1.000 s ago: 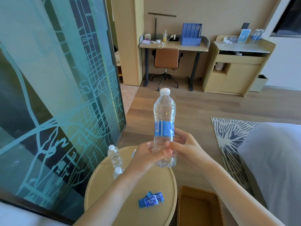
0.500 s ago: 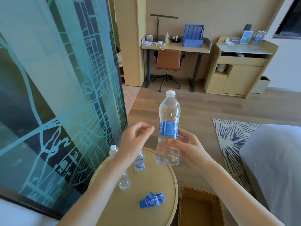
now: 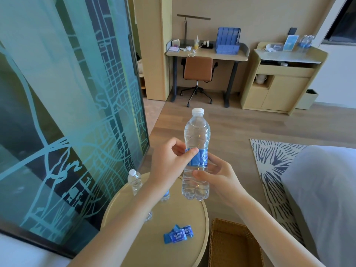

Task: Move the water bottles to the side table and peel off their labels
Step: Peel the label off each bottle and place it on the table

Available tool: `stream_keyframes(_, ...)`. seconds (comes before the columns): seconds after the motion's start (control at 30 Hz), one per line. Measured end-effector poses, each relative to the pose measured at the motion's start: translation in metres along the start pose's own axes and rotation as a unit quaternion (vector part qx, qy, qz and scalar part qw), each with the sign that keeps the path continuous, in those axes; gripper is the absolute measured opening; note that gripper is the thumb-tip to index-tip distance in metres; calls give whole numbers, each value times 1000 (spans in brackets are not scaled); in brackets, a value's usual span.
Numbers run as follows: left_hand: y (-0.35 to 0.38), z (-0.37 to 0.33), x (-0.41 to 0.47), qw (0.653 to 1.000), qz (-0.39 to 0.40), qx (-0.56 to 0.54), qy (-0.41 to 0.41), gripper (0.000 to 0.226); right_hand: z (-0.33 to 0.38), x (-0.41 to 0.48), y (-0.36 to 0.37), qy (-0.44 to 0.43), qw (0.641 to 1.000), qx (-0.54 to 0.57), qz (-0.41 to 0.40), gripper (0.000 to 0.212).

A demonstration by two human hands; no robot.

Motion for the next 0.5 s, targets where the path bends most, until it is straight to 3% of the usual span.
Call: stream_keyframes(0.5,5,-1,-1,999,-7,22,22,7,-4,-2,-4,3,1000,-8,-9,53)
Point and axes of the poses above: each hand's wrist, its own x-axis towards the middle knuckle, its own y-axis out of the palm, z = x × y, the point moved 5 cm from there along x, towards the middle knuckle, and after that the axes turned 3 degrees about x, right-handed, at the moved point
